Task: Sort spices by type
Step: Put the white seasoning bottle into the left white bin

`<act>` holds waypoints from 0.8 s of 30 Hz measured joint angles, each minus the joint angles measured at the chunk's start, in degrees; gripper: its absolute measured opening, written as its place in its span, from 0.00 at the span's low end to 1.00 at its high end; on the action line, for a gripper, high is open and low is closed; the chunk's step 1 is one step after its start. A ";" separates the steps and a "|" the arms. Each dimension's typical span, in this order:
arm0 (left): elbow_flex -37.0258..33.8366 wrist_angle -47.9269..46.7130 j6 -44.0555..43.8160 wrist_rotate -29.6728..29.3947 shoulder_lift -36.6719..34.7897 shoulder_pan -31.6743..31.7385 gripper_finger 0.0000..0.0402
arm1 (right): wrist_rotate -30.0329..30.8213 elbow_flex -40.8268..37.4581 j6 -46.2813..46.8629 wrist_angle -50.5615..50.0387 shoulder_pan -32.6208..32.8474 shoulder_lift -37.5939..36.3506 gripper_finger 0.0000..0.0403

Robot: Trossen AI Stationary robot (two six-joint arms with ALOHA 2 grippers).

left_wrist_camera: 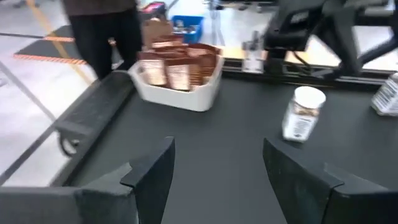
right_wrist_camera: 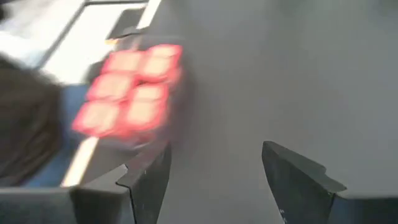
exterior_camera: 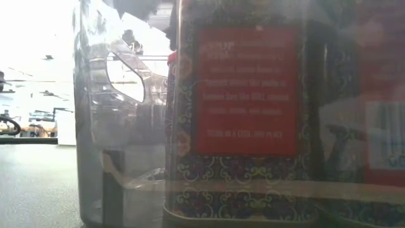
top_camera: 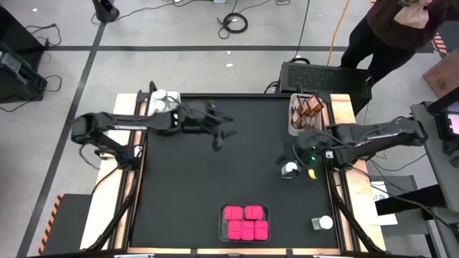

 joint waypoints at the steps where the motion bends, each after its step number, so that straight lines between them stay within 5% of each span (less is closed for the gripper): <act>1: -0.03 1.59 0.18 0.00 1.48 -0.94 0.61 | -0.22 0.62 1.38 -1.60 1.68 -0.58 0.61; 13: -0.08 36.72 -0.62 8.81 20.06 -5.74 0.61 | 15.43 3.40 24.65 -24.34 13.57 -10.77 0.61; 18: 1.79 39.97 -2.15 9.93 24.87 -6.11 0.61 | 14.24 2.64 34.18 -27.65 16.03 -11.66 0.61; 24: 7.80 31.94 0.86 10.71 26.38 -6.01 0.61 | 4.02 2.64 44.66 -20.78 17.97 -7.65 0.61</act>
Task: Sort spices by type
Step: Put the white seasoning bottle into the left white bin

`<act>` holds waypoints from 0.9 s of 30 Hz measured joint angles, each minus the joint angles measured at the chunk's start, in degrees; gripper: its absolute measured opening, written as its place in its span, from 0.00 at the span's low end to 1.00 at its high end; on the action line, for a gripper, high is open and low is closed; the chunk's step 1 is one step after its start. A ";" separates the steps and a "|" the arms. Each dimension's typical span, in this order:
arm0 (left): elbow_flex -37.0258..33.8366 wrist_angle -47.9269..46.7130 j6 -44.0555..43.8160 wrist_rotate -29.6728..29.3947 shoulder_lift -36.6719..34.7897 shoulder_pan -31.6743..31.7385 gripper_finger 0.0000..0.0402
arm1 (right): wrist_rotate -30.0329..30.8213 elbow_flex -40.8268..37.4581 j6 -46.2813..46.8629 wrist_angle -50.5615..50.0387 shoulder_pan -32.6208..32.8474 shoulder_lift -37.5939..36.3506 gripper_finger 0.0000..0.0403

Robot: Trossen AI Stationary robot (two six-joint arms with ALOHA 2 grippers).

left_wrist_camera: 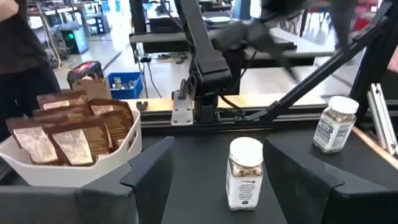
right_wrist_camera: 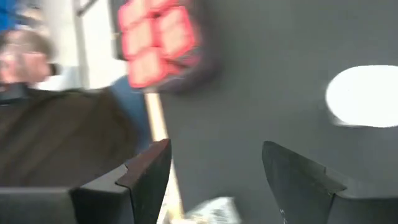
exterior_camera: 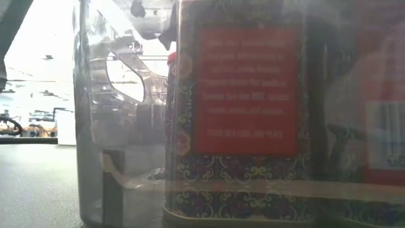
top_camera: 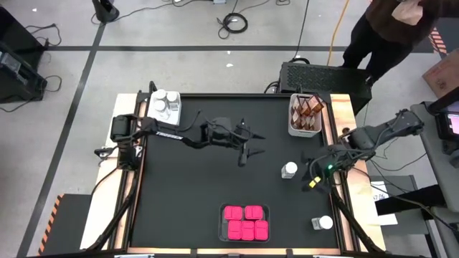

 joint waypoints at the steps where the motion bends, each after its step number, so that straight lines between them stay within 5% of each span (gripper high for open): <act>1: 0.87 -1.36 0.91 0.02 -0.04 0.11 0.61 | -1.57 0.00 1.30 2.40 0.49 1.27 0.61; 7: 4.62 -14.59 5.83 -0.13 -3.27 2.19 0.61 | -4.52 4.61 3.68 5.70 4.39 11.44 0.61; 18: 4.67 -21.54 8.08 1.27 -7.98 6.73 0.61 | -3.67 29.85 11.20 -24.03 10.82 32.47 0.61; 27: 4.67 -22.67 9.64 4.20 -8.04 6.88 0.61 | 0.39 31.26 23.70 -26.39 21.92 36.27 0.61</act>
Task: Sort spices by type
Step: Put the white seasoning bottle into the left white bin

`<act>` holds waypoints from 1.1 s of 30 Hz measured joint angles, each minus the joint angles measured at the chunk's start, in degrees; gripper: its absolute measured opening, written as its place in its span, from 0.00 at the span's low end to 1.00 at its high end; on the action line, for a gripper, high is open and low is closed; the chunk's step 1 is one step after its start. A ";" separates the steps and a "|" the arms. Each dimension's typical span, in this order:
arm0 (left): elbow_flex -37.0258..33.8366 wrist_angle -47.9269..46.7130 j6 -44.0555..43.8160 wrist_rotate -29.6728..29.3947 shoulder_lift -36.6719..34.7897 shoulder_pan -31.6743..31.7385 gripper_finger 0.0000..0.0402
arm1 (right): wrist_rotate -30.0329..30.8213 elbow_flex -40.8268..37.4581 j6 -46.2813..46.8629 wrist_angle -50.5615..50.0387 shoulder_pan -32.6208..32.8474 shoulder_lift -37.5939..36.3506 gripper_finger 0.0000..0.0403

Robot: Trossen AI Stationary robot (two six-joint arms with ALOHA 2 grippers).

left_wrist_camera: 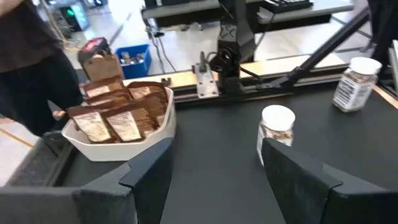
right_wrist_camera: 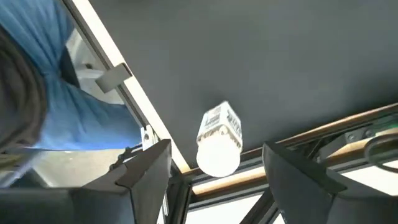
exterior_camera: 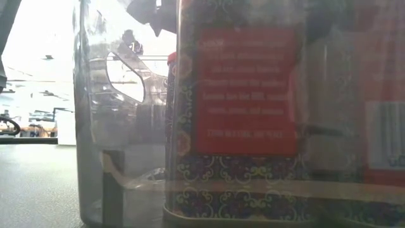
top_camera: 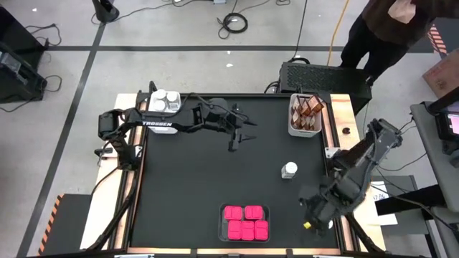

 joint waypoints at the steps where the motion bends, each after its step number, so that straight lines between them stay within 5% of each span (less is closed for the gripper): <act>1: -0.01 -0.48 0.01 0.59 0.00 0.05 0.61 | 0.61 0.00 1.33 0.12 1.45 0.32 0.61; 9: -0.02 -1.99 0.00 2.86 0.00 0.18 0.61 | 3.09 -0.07 5.13 0.34 10.40 4.80 0.61; 24: -0.02 -1.99 -0.01 3.39 0.00 0.23 0.61 | -0.59 -0.07 -11.95 0.80 13.82 13.23 0.62; 33: -0.04 -1.99 1.13 5.00 0.00 0.23 0.61 | -7.90 -0.09 -12.65 -1.62 13.70 16.37 0.79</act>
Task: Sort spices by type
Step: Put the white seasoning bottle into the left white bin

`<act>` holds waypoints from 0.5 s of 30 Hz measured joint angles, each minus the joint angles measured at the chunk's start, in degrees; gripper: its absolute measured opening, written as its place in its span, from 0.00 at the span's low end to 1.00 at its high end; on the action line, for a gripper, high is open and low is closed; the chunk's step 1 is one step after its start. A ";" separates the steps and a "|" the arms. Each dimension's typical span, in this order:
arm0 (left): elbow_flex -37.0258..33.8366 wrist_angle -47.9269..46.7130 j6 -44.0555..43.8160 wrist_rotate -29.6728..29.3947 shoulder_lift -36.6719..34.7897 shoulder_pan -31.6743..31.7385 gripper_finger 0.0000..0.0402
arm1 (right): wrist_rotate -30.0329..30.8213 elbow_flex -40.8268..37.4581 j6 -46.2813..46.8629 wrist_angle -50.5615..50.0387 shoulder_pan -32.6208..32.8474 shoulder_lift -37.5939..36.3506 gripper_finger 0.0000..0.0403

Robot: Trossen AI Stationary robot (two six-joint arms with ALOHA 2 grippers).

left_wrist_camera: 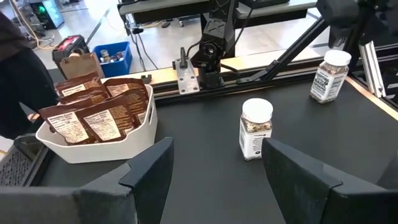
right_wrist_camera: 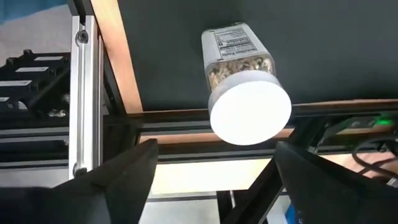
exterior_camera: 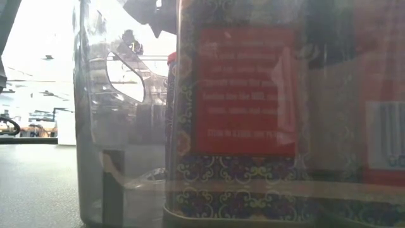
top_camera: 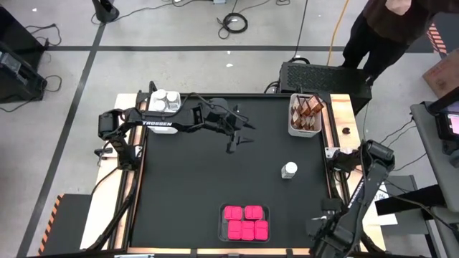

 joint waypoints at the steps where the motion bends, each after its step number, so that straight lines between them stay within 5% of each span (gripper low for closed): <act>1: 0.00 -0.02 0.01 0.00 0.00 0.00 0.61 | -0.02 0.00 -0.67 0.09 -0.09 0.16 0.81; 15: -0.02 -0.96 1.07 0.00 0.00 0.00 0.61 | 3.29 -4.18 -3.85 0.86 -0.74 0.37 0.85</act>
